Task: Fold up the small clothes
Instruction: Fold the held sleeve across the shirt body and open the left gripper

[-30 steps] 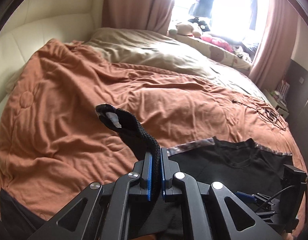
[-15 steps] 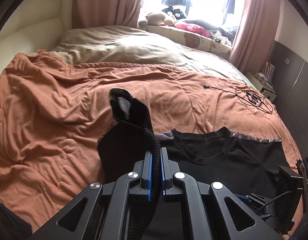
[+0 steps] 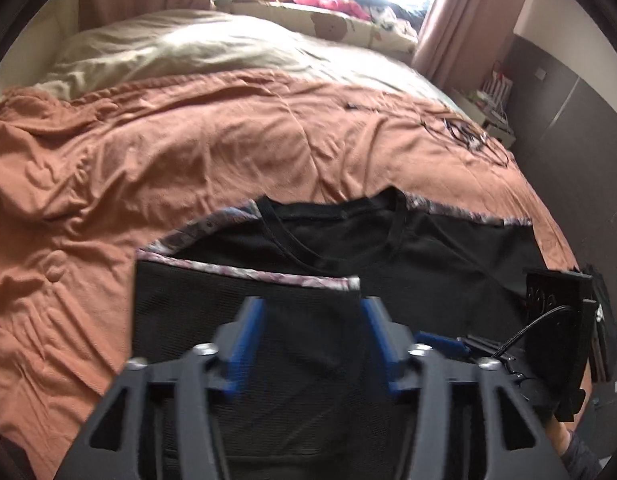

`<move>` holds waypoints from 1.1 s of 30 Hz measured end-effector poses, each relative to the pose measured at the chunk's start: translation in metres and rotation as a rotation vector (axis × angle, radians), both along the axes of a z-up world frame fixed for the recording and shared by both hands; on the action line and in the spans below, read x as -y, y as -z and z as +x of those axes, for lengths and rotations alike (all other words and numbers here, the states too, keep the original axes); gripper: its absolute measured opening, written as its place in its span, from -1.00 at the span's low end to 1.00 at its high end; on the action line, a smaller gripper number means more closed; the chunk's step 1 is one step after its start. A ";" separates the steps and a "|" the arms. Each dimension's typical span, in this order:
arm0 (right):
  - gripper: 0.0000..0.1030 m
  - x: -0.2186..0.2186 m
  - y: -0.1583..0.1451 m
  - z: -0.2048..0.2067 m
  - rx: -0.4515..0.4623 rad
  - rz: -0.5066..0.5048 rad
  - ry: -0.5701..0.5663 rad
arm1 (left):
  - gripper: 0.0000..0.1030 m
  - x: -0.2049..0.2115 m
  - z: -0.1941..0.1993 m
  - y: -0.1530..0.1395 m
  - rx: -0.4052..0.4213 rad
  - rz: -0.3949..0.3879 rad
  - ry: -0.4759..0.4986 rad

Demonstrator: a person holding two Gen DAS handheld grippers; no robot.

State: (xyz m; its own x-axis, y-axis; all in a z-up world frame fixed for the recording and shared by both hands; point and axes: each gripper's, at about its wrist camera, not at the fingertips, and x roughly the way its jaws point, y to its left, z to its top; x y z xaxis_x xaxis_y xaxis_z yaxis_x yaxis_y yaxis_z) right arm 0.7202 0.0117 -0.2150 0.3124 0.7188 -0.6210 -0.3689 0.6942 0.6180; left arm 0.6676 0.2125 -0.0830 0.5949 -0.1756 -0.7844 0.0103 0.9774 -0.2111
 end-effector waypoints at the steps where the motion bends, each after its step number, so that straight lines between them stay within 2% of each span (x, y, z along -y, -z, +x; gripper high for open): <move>1: 0.36 -0.001 0.003 0.001 -0.008 0.005 -0.001 | 0.23 -0.008 -0.005 -0.003 0.025 -0.003 -0.019; 3: 0.36 -0.004 0.010 0.003 -0.025 0.009 -0.002 | 0.23 -0.021 -0.011 -0.003 0.035 -0.006 -0.053; 5: 0.36 -0.009 0.016 0.004 -0.041 0.004 -0.007 | 0.20 -0.039 -0.017 0.004 0.014 0.024 -0.100; 7: 0.36 -0.016 0.021 0.005 -0.055 -0.012 -0.020 | -0.08 -0.054 -0.022 0.013 -0.011 0.046 -0.136; 10: 0.36 -0.026 0.025 0.009 -0.065 -0.031 -0.032 | -0.26 -0.078 -0.032 0.032 -0.052 0.027 -0.183; 15: 0.35 -0.041 0.028 0.017 -0.061 -0.070 -0.025 | -0.29 -0.101 -0.043 0.059 -0.093 0.012 -0.218; 18: 0.35 -0.049 0.030 0.020 -0.054 -0.091 -0.004 | -0.40 -0.105 -0.046 0.074 -0.120 0.034 -0.217; 24: -0.07 -0.067 0.033 0.024 -0.023 -0.185 0.029 | -0.53 -0.117 -0.051 0.095 -0.154 0.060 -0.229; 27: -0.60 -0.073 0.032 0.025 -0.001 -0.256 0.046 | -0.54 -0.123 -0.056 0.107 -0.185 0.062 -0.240; 28: -0.85 -0.074 0.031 0.026 0.009 -0.287 0.059 | -0.54 -0.125 -0.058 0.112 -0.201 0.072 -0.246; 33: -0.87 -0.064 0.028 0.024 -0.021 -0.278 0.087 | -0.54 -0.135 -0.068 0.116 -0.219 0.068 -0.290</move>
